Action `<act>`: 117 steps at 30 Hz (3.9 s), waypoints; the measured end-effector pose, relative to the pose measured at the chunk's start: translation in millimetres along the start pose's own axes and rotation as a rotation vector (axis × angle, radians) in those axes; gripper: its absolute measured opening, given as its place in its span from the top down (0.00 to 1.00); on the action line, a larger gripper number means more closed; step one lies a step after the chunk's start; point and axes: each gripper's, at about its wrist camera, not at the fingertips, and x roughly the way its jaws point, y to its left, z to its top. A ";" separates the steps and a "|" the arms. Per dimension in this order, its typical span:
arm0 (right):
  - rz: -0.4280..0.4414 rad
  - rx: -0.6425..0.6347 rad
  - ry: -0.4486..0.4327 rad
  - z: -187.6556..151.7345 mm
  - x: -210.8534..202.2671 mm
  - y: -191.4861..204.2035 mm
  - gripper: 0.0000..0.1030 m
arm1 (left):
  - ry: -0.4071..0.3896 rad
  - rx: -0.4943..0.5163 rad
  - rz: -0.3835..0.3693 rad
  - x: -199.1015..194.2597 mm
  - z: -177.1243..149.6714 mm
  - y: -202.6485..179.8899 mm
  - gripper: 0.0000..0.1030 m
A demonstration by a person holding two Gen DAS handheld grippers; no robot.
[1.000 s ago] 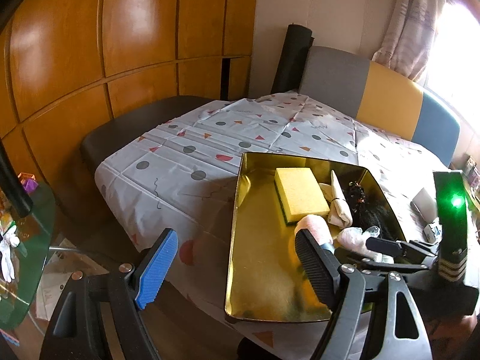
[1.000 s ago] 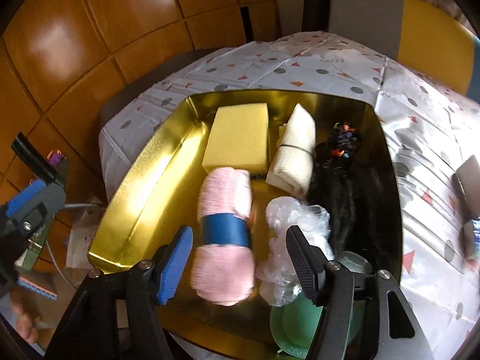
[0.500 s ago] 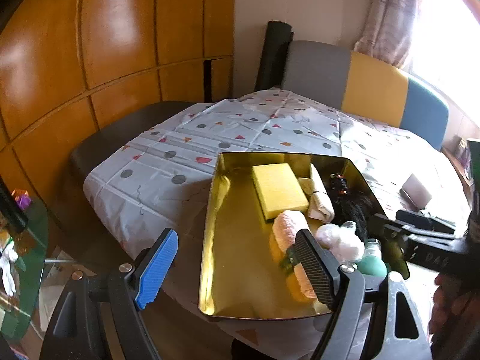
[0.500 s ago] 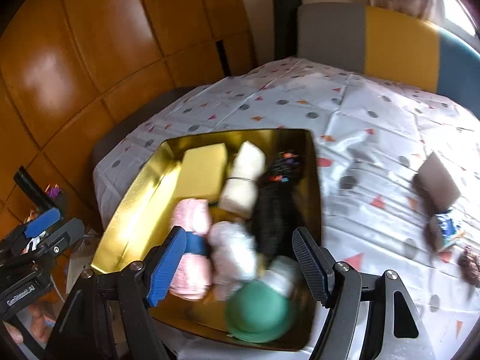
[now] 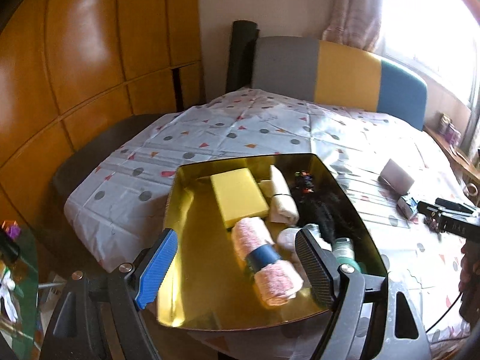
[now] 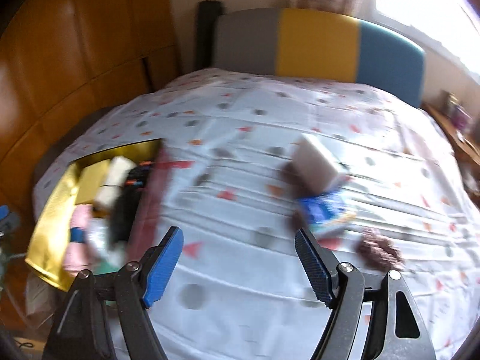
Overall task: Organize soft objects
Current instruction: 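Move both tools from the tray toward the white block and tissue pack, then close the left tool on the white block, then lift the white block with the left tool, then carry the white block toward the tray with the left tool while the right tool grasps the black scrunchie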
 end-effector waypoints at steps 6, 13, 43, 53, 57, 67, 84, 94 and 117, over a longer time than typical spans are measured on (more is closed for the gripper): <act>-0.158 0.098 -0.019 -13.2 -3.0 -81.3 0.21 | 0.009 0.050 -0.058 2.2 10.6 -25.5 0.21; -0.242 0.415 -0.053 -35.9 -8.8 -168.9 0.21 | 0.088 0.041 -0.205 18.6 28.0 -62.1 0.21; -0.136 0.628 -0.047 -39.7 -14.5 -194.4 0.18 | 0.391 0.033 -0.452 182.1 105.7 -323.9 0.31; -0.075 0.666 -0.027 -40.7 -11.4 -197.0 0.15 | 0.450 0.045 -0.369 245.2 106.2 -357.8 0.31; -0.076 0.663 -0.023 -40.9 -10.9 -196.2 0.15 | 0.429 0.048 -0.419 244.8 103.2 -343.2 0.55; -0.107 0.632 -0.015 -40.2 -9.4 -193.9 0.15 | 0.468 0.042 -0.490 212.0 85.7 -285.8 0.79; -0.091 0.649 0.029 -43.9 -1.8 -196.7 0.15 | 0.618 -0.176 -0.412 235.2 77.7 -253.7 0.37; -0.020 0.664 0.037 -41.8 1.1 -194.0 0.15 | 0.561 -0.016 -0.275 255.9 107.5 -295.2 0.35; -0.027 0.744 -0.027 -48.3 -15.0 -212.1 0.15 | 0.386 0.326 -0.324 137.4 17.2 -289.7 0.45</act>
